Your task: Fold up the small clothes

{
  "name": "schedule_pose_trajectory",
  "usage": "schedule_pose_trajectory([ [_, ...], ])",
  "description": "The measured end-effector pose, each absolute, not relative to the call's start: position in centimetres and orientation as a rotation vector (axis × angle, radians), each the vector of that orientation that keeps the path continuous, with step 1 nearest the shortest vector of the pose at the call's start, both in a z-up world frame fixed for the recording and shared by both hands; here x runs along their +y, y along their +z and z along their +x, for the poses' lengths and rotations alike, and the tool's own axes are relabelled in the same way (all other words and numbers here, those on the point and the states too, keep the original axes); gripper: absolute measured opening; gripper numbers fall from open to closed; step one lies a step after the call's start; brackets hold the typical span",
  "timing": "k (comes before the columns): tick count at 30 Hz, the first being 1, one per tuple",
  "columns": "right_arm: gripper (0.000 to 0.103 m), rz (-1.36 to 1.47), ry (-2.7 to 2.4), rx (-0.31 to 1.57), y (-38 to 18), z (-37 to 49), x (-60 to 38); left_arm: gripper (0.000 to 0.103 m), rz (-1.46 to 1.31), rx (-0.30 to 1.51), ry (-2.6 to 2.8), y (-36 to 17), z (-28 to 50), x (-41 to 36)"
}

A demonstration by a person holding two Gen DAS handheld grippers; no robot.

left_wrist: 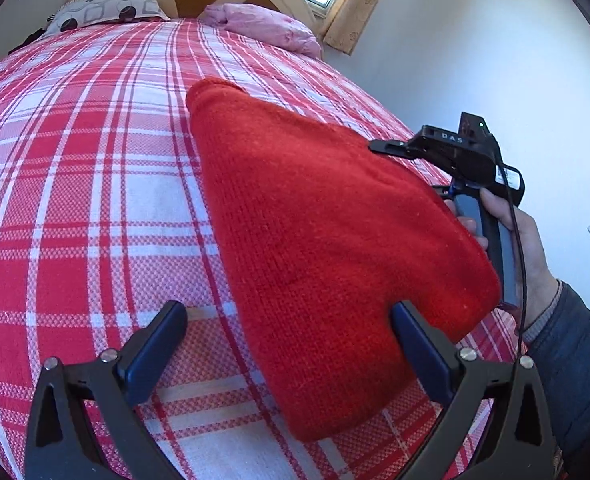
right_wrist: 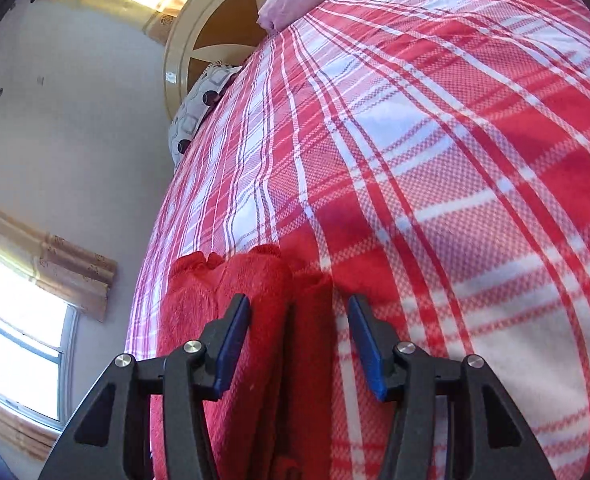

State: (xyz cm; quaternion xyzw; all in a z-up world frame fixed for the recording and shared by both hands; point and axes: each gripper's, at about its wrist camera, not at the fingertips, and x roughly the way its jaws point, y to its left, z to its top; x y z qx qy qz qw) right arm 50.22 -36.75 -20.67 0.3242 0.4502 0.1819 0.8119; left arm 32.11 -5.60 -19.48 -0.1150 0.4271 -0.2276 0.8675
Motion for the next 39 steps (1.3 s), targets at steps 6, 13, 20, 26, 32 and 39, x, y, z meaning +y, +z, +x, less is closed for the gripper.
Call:
schedule_pose_trajectory([
  [6,0.052,0.667,0.442,0.972,-20.9,51.0,-36.2,0.103,-0.224,0.907,-0.484,-19.6,32.6,-6.0],
  [13,0.026,0.704,0.516,1.002,-21.8,51.3,-36.0,0.096,-0.203,0.925,-0.510,-19.4,32.5,-6.7],
  [20,0.019,0.648,0.506,0.934,-19.9,50.0,-35.2,0.055,-0.261,0.935,-0.544,-18.8,32.1,-6.6],
  [26,0.018,0.616,0.516,0.866,-16.9,48.5,-34.4,0.043,-0.209,0.919,-0.509,-17.2,30.4,-6.9],
  [32,0.017,0.571,0.529,0.872,-15.2,47.3,-32.5,0.041,-0.169,0.905,-0.510,-15.6,28.2,-6.8],
  [39,0.016,0.588,0.567,0.869,-14.2,45.7,-30.3,0.041,-0.126,0.879,-0.476,-14.1,26.4,-5.6],
])
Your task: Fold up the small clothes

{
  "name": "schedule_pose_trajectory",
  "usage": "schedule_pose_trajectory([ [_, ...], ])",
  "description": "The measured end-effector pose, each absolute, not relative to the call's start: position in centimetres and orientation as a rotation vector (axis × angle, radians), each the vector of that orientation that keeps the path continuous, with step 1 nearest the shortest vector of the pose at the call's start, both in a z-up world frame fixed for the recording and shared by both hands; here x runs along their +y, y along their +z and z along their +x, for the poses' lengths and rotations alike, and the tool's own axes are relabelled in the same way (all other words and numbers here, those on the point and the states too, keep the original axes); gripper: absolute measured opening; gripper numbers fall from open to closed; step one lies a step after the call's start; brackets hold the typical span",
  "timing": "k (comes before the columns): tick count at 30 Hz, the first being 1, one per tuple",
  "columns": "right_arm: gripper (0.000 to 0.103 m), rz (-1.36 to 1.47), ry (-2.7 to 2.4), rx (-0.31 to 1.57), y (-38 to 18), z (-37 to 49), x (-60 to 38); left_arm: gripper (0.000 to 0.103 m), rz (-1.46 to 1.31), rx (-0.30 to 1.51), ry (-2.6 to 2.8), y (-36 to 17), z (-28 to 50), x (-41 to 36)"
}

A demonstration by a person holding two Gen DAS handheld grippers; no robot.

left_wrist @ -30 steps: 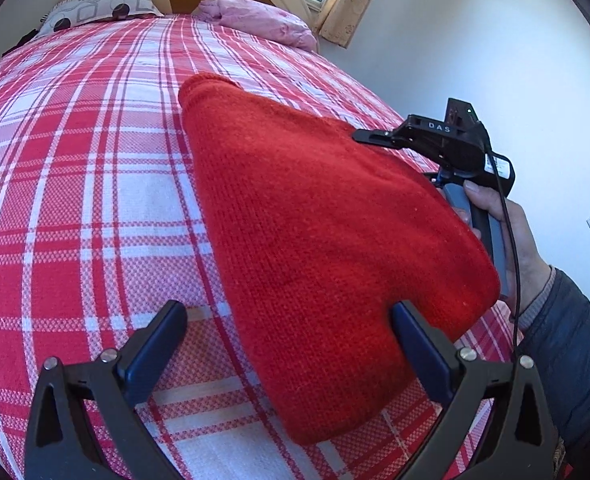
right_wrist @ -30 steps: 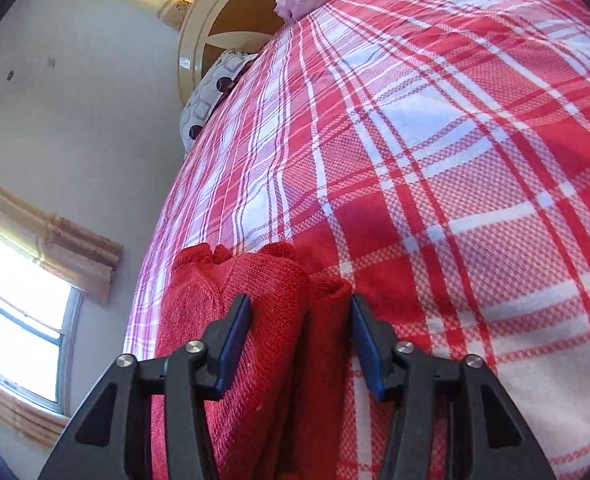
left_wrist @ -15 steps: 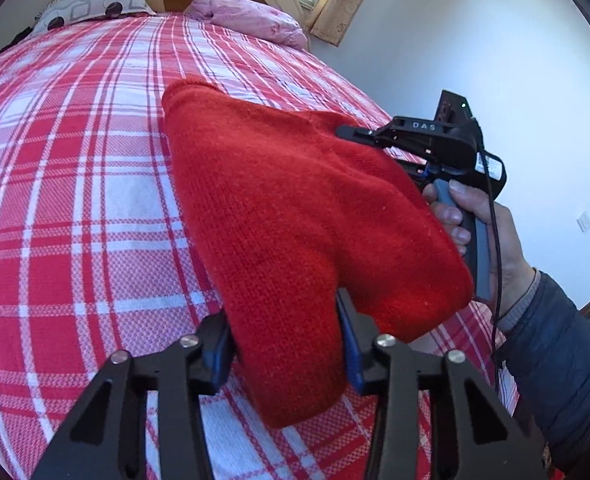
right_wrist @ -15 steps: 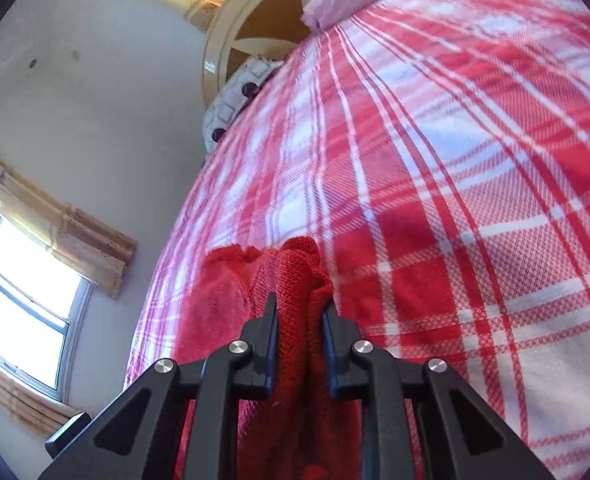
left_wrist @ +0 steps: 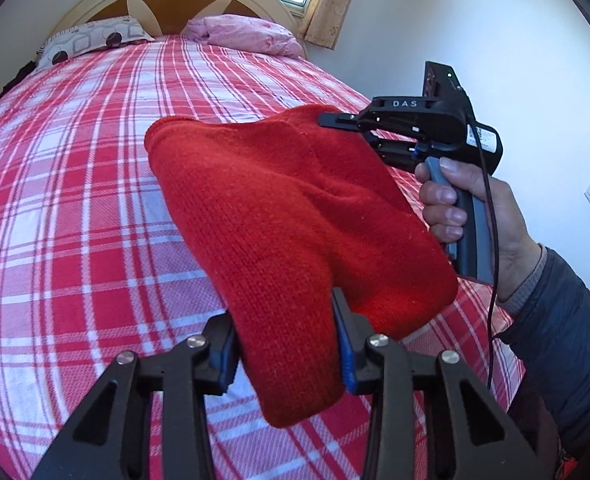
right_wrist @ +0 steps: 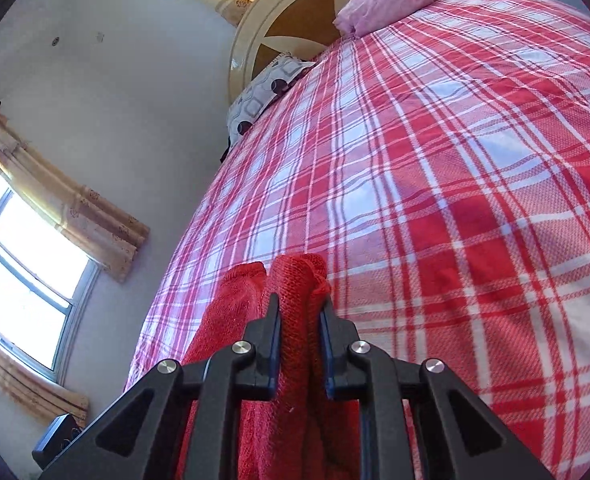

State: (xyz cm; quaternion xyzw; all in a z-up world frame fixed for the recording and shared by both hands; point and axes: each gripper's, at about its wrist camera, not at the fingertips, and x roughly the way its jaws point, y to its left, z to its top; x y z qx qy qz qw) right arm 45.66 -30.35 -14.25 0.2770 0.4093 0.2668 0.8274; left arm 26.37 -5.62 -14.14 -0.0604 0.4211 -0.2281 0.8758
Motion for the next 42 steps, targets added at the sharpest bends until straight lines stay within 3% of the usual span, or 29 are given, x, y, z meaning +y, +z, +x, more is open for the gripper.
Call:
schedule_pose_trajectory([
  [23,0.016,0.512,0.734,0.882,-11.4,42.3,-17.9,0.040,-0.191,0.821,-0.359,-12.1,20.7,3.0],
  [42,0.016,0.469,0.874,0.935,-12.1,41.8,-6.5,0.040,-0.222,0.801,-0.213,-12.1,17.7,10.4],
])
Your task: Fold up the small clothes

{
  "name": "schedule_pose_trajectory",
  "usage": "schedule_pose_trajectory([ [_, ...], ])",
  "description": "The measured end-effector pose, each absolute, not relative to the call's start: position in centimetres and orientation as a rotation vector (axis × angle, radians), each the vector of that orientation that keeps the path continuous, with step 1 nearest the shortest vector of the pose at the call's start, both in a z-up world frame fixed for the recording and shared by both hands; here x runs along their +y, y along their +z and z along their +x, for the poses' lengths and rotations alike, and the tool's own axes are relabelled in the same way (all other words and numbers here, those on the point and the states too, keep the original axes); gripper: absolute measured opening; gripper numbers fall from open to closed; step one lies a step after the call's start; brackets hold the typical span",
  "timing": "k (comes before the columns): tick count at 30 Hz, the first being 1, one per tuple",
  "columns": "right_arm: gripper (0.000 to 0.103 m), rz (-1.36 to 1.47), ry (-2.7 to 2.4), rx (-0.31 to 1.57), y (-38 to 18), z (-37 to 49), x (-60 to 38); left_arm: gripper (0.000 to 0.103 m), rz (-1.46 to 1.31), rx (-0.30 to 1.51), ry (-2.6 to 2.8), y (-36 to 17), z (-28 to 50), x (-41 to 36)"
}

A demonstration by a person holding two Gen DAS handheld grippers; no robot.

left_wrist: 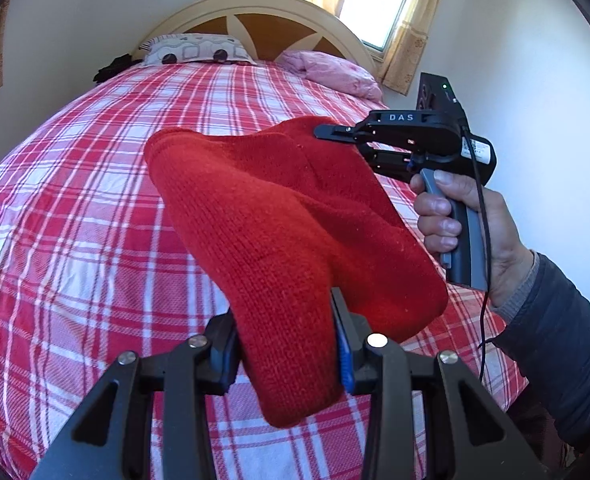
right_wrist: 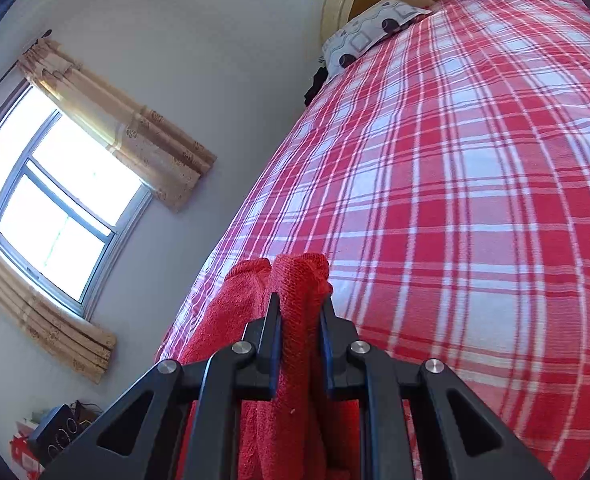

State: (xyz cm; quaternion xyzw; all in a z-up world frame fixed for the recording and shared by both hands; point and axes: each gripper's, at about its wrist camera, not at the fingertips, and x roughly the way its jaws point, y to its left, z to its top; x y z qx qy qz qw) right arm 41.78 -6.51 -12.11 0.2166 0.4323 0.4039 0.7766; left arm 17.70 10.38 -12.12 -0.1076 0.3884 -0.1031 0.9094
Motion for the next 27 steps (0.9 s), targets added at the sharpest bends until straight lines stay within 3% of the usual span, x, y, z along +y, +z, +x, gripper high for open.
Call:
schedule_pose_trajectory([
  [27,0.016,0.353,0.991,1.000,-13.3,39.6,5.3,0.040,-0.289,0.803,-0.077,-13.6,13.5,17.8],
])
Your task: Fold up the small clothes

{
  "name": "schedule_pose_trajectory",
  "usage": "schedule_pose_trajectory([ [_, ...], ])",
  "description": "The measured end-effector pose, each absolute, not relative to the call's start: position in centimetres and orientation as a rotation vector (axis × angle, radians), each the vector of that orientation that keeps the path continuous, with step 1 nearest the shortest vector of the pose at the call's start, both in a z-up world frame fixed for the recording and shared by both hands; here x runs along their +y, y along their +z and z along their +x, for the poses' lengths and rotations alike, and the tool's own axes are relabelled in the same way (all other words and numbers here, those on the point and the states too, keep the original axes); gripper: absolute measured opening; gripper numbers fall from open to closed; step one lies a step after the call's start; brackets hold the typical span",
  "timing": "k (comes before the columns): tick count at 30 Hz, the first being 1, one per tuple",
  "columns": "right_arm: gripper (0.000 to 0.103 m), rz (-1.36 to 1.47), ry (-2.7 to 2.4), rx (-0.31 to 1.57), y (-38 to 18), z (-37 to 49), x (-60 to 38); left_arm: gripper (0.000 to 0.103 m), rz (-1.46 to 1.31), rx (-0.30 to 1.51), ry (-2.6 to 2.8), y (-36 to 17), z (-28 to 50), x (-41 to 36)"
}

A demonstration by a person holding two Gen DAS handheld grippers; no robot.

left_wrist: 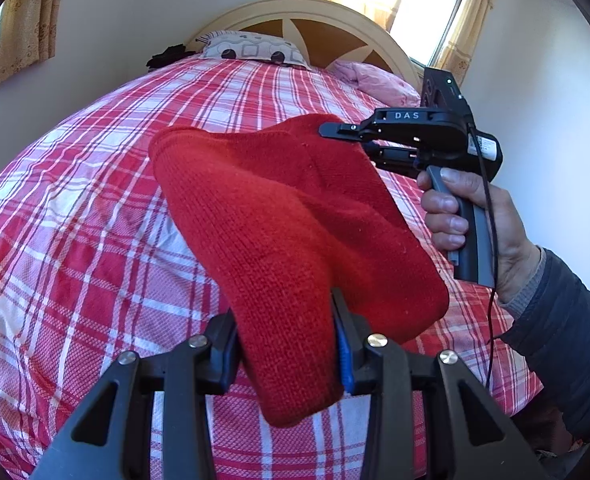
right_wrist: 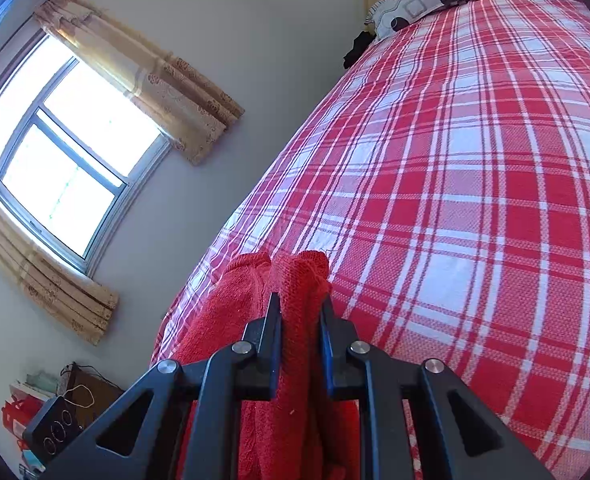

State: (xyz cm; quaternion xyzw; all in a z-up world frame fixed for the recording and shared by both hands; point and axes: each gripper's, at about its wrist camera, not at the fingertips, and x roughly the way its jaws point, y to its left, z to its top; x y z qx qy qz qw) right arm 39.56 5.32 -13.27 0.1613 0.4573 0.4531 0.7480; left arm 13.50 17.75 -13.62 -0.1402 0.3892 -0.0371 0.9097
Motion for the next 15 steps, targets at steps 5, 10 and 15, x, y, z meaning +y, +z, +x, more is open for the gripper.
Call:
schedule_pose_trajectory([
  [5,0.016,0.353,0.988,1.016,-14.0,39.6,6.2,0.040,-0.301,0.810,-0.068,-14.0,13.2,18.5],
  [10,0.016,0.352,0.978,1.028,-14.8,40.0,6.7,0.040,-0.304,0.818,-0.059,-14.4,13.1,18.9],
  [15,0.016,0.362,0.958,1.045,-15.9,40.4,7.1,0.040,-0.316,0.842,-0.050,-15.5,13.0,19.2],
])
